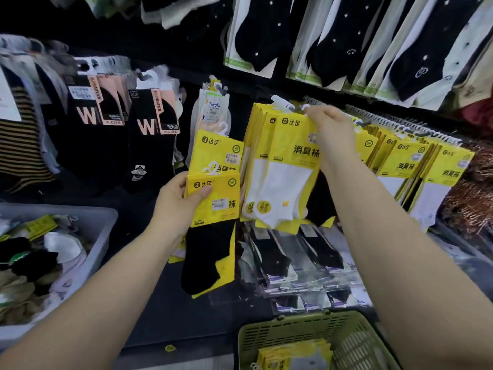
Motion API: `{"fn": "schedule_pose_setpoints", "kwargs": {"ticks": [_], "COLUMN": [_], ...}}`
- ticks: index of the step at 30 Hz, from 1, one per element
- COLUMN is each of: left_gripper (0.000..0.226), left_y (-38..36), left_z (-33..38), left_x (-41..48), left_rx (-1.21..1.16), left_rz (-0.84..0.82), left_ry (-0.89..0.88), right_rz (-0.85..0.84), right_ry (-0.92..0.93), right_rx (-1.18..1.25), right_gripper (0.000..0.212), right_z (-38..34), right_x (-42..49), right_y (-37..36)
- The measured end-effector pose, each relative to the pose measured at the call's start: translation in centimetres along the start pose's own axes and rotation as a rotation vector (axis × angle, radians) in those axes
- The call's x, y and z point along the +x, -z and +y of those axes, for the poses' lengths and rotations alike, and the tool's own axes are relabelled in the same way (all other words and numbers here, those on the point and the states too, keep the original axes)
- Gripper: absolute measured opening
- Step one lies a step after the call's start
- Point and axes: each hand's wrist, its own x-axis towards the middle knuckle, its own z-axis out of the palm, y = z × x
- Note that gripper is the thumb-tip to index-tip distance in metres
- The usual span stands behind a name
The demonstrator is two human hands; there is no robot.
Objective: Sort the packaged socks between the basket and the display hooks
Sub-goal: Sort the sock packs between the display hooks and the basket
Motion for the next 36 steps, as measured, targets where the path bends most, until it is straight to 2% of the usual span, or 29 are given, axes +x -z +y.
{"fn": "schedule_pose_setpoints", "kwargs": {"ticks": [6, 11, 13, 15, 18, 20, 26, 32, 34, 36], "left_gripper": [0.019, 0.020, 0.020, 0.020, 0.020, 0.020, 0.020, 0.020, 0.020, 0.020], "left_y": [0.8, 0.8, 0.9, 1.1, 1.3, 1.3, 1.3, 0.8, 0.4, 0.0], "left_z": [0.0, 0.3, 0.3, 0.2, 0.0, -0.1, -0.5, -0.8, -0.7, -0.6], "left_x": [-0.1, -0.2, -0.2, 0.0, 0.2, 0.3, 0.8, 1.1, 1.2, 1.3], "left_rx": [-0.017, 0.000, 0.015, 0.020, 0.025, 0.024, 0.033, 0.003, -0.001, -0.002], "left_rz": [0.021, 0.007, 0.001, 0.000, -0.001, -0.006, -0.037, -0.051, -0.053, -0.048], "left_ry": [0.015, 0.002, -0.002, -0.001, 0.000, 0.007, 0.053, 0.078, 0.081, 0.070], "right_rz": [-0.043, 0.131, 0.235, 0.275, 0.186, 0.143, 0.032, -0.301, -0.360, -0.337], "right_ry": [0.100, 0.091, 0.115, 0.199, 0.352, 0.374, 0.304, 0.085, 0.045, 0.052], "right_rx": [-0.058, 0.048, -0.048, -0.218, -0.415, -0.483, -0.601, -0.833, -0.802, -0.621], "right_gripper": [0.012, 0.011, 0.011, 0.021, 0.024, 0.029, 0.038, 0.054, 0.052, 0.037], "right_z": [0.8, 1.9, 3.0, 4.5, 6.4, 6.9, 6.9, 6.1, 5.5, 5.0], "right_x": [1.5, 1.3, 0.6, -0.8, -2.5, -2.4, 0.7, 5.0, 5.1, 3.6], "right_y": [-1.6, -2.8, -3.1, -3.4, -4.4, -5.1, -6.8, -8.2, -8.2, -7.9]}}
